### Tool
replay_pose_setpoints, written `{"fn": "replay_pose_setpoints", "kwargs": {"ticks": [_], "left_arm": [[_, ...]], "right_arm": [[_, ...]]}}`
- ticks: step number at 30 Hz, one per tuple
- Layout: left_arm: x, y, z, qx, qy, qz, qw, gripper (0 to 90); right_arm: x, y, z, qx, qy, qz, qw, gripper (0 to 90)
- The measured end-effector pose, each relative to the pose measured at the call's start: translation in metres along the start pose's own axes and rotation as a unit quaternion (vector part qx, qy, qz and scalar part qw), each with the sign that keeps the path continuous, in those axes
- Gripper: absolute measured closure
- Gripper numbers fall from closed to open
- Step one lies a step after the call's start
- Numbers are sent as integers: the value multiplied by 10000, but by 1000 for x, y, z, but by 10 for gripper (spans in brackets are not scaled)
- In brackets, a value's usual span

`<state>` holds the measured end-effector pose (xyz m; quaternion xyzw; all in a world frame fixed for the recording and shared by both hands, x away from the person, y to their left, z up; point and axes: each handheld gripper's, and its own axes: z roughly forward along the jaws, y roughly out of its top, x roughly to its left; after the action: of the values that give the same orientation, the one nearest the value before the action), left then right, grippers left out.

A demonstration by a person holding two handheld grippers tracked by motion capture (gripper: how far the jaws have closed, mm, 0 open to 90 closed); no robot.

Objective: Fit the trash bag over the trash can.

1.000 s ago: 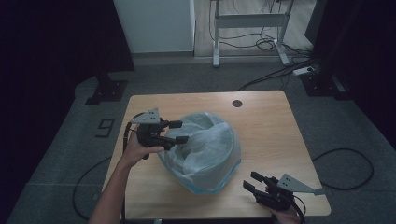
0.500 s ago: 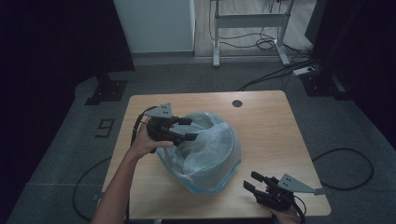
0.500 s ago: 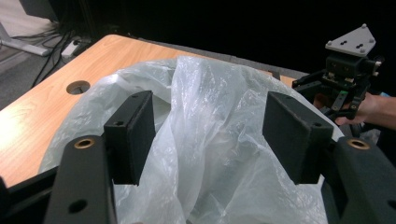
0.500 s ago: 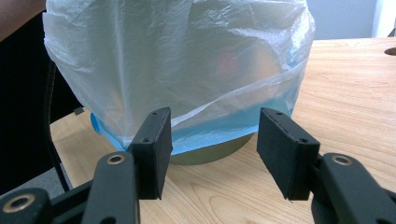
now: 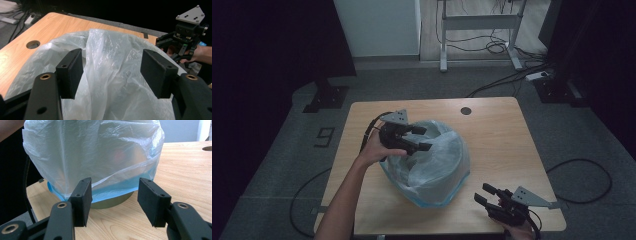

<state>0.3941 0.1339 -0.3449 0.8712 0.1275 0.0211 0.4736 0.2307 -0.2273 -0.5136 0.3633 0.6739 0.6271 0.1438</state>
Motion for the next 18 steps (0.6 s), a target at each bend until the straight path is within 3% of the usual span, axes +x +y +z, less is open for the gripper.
{"fn": "replay_pose_setpoints", "kwargs": {"ticks": [11, 18], "left_arm": [[-1, 13, 20, 614, -63, 150, 9980, 386], [-5, 22, 17, 584, -55, 246, 9980, 386]], "right_arm": [[0, 0, -1, -12, 3, -7, 10000, 444], [0, 1, -2, -23, -7, -2, 10000, 444]]}}
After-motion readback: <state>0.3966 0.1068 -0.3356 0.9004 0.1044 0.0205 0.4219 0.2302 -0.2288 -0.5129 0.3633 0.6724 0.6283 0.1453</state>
